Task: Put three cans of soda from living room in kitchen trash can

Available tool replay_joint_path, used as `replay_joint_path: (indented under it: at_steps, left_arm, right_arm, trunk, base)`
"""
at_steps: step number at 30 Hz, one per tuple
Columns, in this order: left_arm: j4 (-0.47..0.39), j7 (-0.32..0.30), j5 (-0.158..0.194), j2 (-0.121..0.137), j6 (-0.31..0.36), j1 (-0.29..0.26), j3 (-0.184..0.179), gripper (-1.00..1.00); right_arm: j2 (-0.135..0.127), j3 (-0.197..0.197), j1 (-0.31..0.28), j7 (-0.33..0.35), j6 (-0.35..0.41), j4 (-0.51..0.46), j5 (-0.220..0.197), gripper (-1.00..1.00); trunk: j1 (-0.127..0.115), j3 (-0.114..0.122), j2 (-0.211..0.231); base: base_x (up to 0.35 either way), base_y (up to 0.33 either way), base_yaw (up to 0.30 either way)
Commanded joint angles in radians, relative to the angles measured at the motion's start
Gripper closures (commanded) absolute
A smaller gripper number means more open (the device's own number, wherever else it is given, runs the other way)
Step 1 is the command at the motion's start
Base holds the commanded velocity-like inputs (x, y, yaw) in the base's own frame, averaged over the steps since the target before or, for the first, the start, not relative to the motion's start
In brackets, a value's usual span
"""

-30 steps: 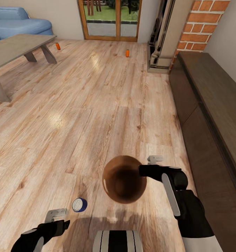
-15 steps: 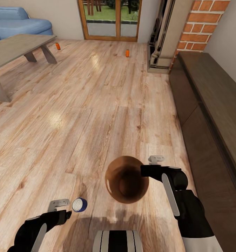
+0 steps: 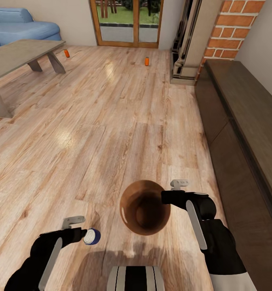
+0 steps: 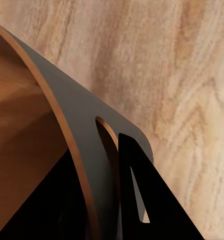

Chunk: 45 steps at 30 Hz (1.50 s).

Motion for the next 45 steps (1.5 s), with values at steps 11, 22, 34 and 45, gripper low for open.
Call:
replay_joint_path:
  at_steps: [11, 22, 34, 45]
  left_arm:
    - [0.257, -0.001, -0.006, -0.034, -0.08, -0.116, -0.003, -1.0]
    - [0.43, 0.0, -0.007, -0.039, -0.181, -0.186, -0.003, -1.0]
    - [0.679, 0.0, -0.007, -0.055, -0.334, -0.278, -0.003, -1.0]
    - [0.726, 0.0, -0.008, -0.059, -0.354, -0.283, -0.002, -1.0]
  right_arm:
    - [-0.001, 0.0, 0.0, 0.002, 0.0, 0.0, -0.023, 1.0]
    - [-0.001, 0.0, 0.0, 0.002, 0.0, 0.0, -0.023, 1.0]
    - [-0.001, 0.0, 0.0, 0.002, 0.0, 0.0, -0.022, 1.0]
    - [-0.003, -0.001, 0.0, 0.002, 0.0, 0.0, -0.022, 1.0]
  trunk:
    - [0.0, 0.0, 0.0]
    - [0.0, 0.0, 0.0]
    - [0.0, 0.0, 0.0]
    - [0.0, 0.0, 0.0]
  base:
    - [0.0, 0.0, 0.0]
    - [0.0, 0.0, 0.0]
    - [0.0, 0.0, 0.0]
    - [0.0, 0.0, 0.0]
